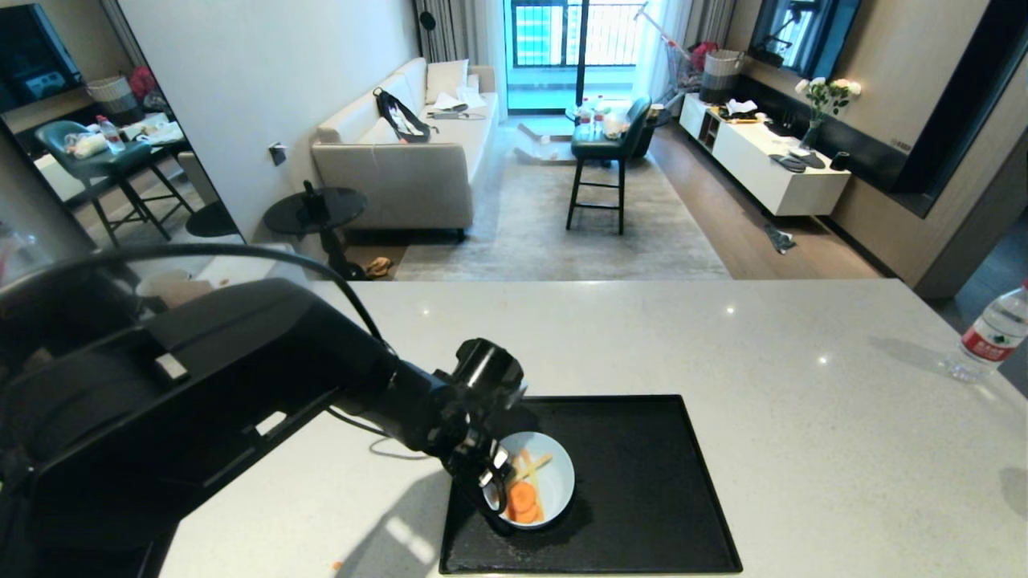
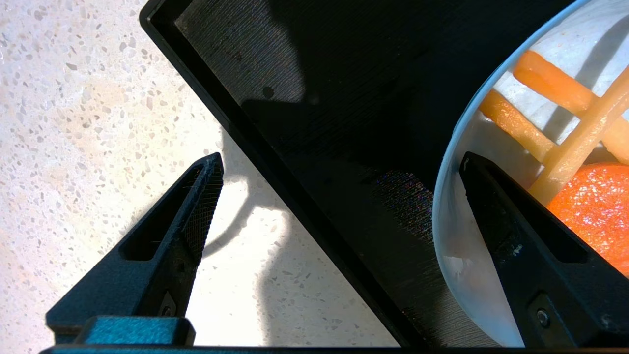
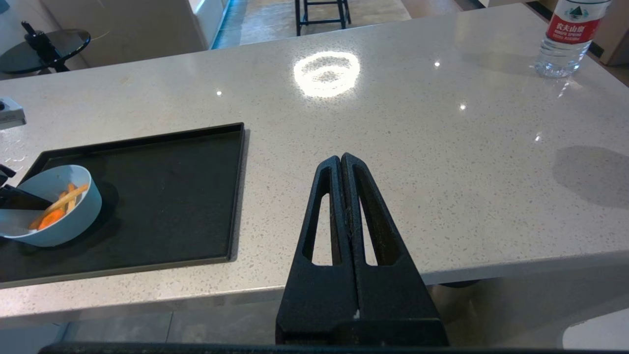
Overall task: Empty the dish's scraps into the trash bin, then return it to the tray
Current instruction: Pick up the bowl with leftover food
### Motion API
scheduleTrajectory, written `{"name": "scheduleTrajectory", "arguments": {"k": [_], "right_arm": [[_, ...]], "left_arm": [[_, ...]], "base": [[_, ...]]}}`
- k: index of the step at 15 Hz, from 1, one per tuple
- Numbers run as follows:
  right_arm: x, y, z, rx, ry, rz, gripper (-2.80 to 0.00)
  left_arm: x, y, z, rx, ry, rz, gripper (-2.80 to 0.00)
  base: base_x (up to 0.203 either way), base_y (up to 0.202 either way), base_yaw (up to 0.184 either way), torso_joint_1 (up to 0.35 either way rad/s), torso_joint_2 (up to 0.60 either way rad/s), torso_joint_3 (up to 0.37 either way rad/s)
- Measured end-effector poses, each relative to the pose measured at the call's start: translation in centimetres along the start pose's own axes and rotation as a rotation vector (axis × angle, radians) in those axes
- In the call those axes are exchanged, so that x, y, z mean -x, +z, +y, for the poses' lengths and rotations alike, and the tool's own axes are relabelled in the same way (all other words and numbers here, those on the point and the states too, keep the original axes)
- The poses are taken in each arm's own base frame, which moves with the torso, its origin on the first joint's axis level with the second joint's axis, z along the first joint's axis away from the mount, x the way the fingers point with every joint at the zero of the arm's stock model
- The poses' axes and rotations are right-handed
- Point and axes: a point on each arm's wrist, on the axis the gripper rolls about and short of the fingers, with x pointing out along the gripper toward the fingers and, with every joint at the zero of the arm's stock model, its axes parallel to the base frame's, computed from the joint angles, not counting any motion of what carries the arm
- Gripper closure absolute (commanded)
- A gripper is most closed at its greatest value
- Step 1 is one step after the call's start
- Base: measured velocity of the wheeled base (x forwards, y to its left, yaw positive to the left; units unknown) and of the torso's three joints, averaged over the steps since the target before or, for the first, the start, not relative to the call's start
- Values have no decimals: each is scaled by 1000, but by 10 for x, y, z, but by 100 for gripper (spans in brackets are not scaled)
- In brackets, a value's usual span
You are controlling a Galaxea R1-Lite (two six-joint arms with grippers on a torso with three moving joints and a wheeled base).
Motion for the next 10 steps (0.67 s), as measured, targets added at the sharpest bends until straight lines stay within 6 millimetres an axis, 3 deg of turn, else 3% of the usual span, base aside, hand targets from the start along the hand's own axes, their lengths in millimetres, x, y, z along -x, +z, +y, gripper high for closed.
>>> {"name": "scheduleTrajectory", "arguments": {"k": [1,2,10], "right_arm": [[0,0,0,0,0,0,0],[0,0,0,0,-1,0,0],[0,0,0,0,0,0,0]], "left_arm": [[0,0,1,0,0,1,-280],[0,-1,1,0,1,2,0],[8,0,9,14,7,-11,0]], "base": [[0,0,0,0,0,0],[0,0,0,0,0,0],[0,0,0,0,0,0]]}}
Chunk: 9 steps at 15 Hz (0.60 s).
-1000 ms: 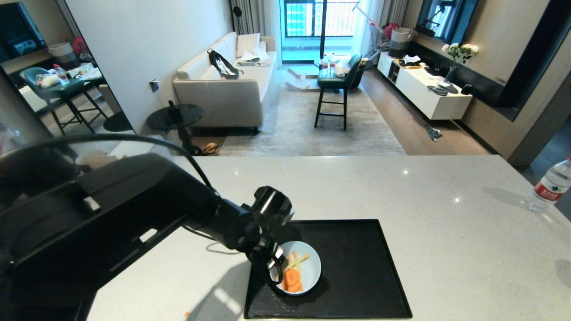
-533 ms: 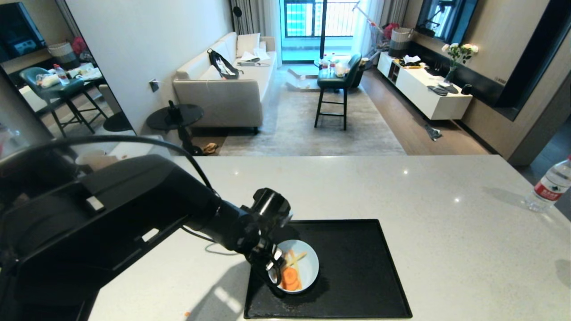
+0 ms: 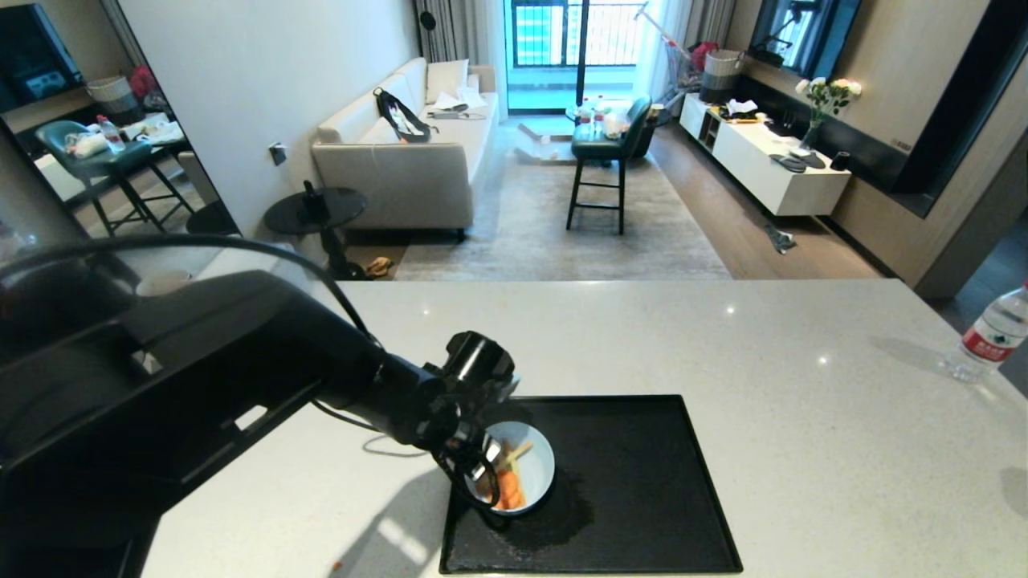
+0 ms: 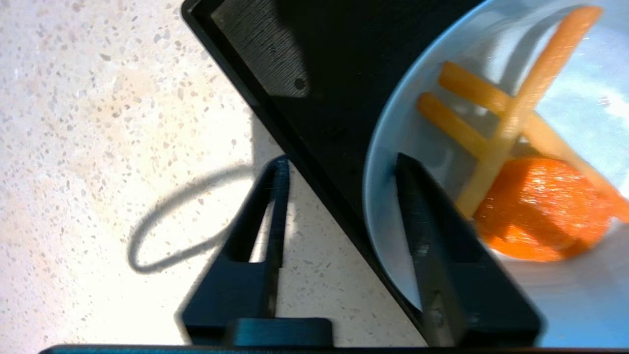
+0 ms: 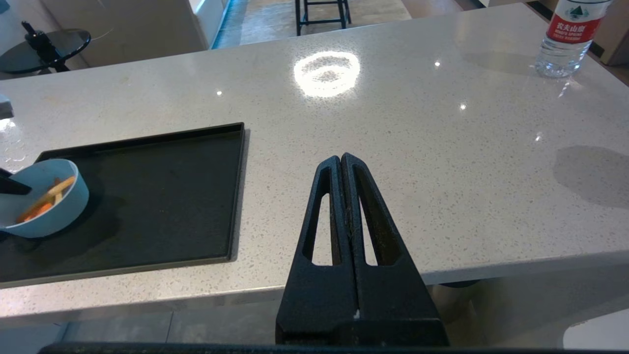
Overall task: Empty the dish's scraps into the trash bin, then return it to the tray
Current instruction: Pick up the bowl with leftover food
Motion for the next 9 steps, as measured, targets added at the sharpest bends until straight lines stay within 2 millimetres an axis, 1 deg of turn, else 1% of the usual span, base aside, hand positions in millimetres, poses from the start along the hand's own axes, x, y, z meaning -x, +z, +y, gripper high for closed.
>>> {"name": "scheduleTrajectory", "arguments": {"k": [2,7,9], "right_arm": [[0,0,0,0,-1,0,0],[0,0,0,0,0,0,0],[0,0,0,-1,-1,0,0]], "left_arm": [[4,-1,1,5,-4,-7,0],[9,-15,-1,-1,-10,33,0],[10,-18,-1,0,-15,39,0]], "base": [[0,0,0,0,0,0],[0,0,0,0,0,0],[0,0,0,0,0,0]]}}
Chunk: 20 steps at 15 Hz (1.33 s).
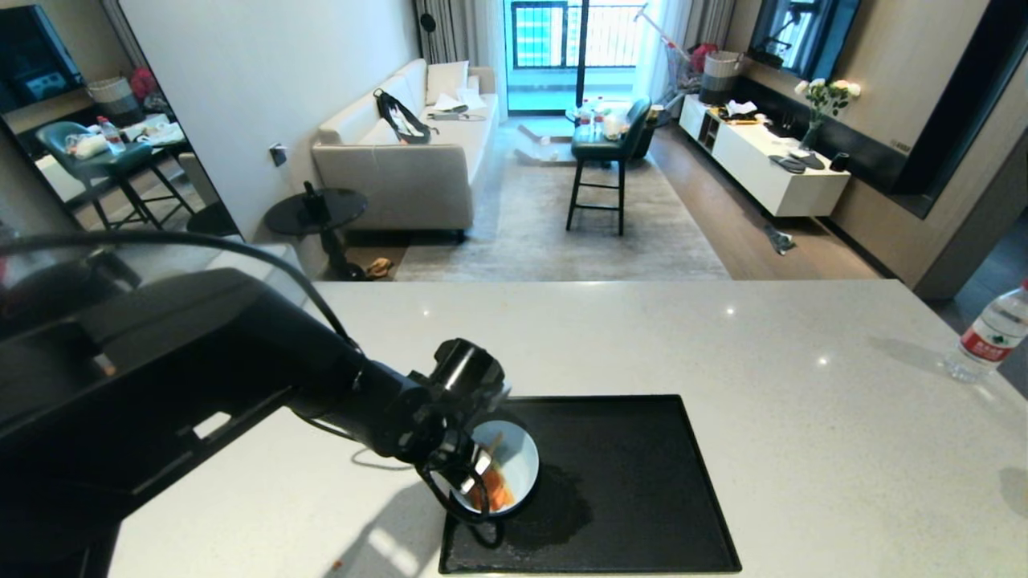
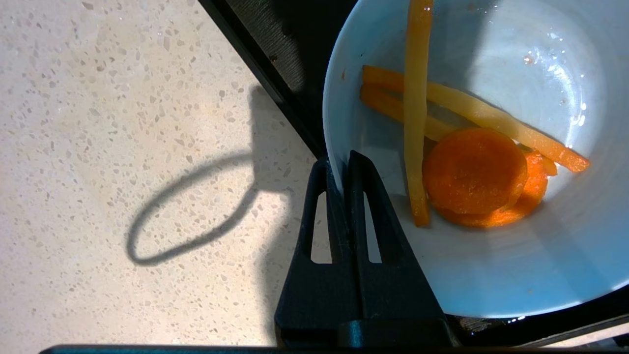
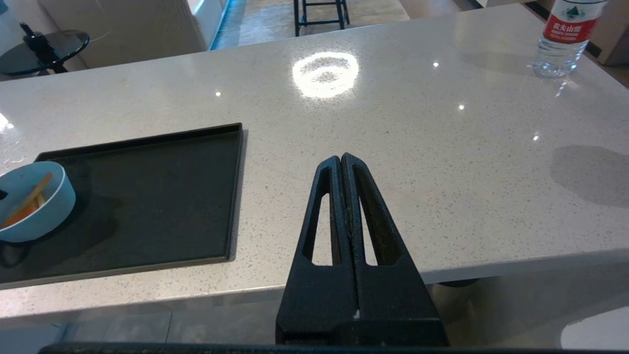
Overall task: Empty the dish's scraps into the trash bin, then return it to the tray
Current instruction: Pick up the bowl with leftover food
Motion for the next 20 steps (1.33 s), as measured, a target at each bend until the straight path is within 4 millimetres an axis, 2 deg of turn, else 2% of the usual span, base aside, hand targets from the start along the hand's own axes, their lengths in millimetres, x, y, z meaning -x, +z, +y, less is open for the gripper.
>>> {"name": "scheduleTrajectory", "arguments": {"k": [6,11,16,20], "right_arm": [[0,0,0,0,1,0,0],[0,0,0,1,1,0,0],[0,0,0,1,0,0,0],[0,0,0,0,1,0,0]], "left_arm": [[7,8,7,21,8,-24,0],[32,27,28,52,18,10,0],[61,40,63,129,39,56,0],[86,29,108,277,88,63,0]], "base": [[0,0,0,0,0,0],[0,0,0,0,0,0],[0,0,0,0,0,0],[0,0,0,0,0,0]]}}
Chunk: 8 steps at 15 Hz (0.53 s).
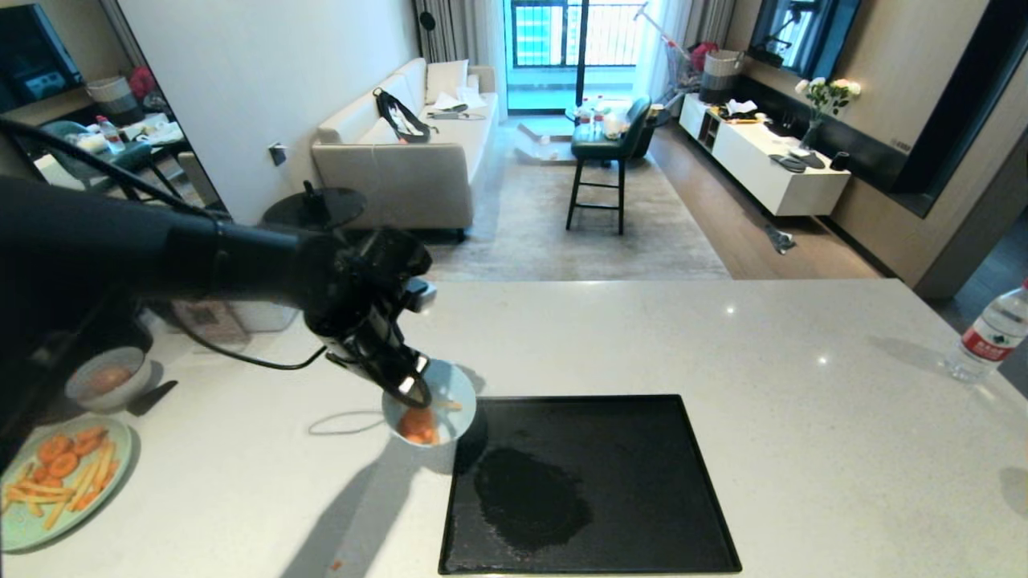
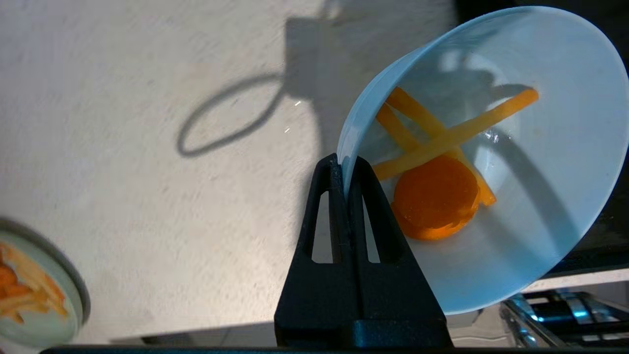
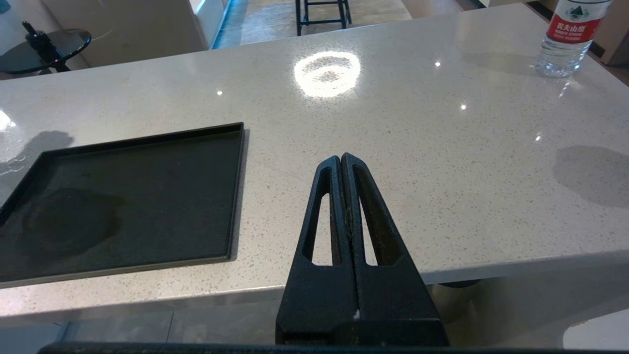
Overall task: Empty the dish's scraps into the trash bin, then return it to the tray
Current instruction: Pick up the bowl with leftover food
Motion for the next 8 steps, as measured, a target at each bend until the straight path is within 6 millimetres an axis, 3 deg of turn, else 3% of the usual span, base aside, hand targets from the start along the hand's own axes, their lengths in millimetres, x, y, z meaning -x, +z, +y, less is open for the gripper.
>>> {"name": "scheduleTrajectory", "arguments": {"k": [4,8], "right_arm": [[0,0,0,0,0,0,0],[0,0,0,0,0,0,0]], "left_arm": [[25,-23,68,169,70,77,0],[59,-73,133,371,134,167,0]], "base": [[0,0,0,0,0,0],[0,0,0,0,0,0]]}}
